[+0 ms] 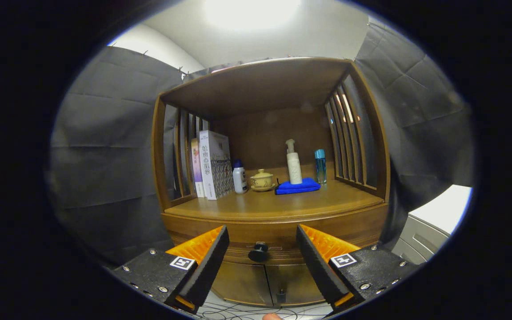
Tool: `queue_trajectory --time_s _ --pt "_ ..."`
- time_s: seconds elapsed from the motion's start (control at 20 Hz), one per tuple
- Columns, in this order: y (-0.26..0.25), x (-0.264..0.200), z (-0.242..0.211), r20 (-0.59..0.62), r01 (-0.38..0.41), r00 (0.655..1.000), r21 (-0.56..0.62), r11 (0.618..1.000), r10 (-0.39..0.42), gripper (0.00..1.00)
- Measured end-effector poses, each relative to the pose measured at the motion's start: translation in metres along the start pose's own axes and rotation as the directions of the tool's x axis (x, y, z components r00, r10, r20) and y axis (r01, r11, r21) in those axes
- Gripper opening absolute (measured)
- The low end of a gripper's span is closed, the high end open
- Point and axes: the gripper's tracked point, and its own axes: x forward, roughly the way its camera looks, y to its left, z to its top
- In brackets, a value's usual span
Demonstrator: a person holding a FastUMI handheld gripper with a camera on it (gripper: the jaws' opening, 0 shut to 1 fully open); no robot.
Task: Pull open the drawer, take out the items inside it, and place them on the countertop above the cabinet.
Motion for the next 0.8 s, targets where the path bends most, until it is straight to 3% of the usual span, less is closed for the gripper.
queue_trajectory --time_s 0.5,0.8 --pt "0.011 0.048 -0.039 -0.087 -0.004 0.996 -0.041 0.999 0.000 0.95" --pt "0.013 0.075 -0.080 -0.198 0.024 0.980 -0.037 0.999 -0.031 0.95"
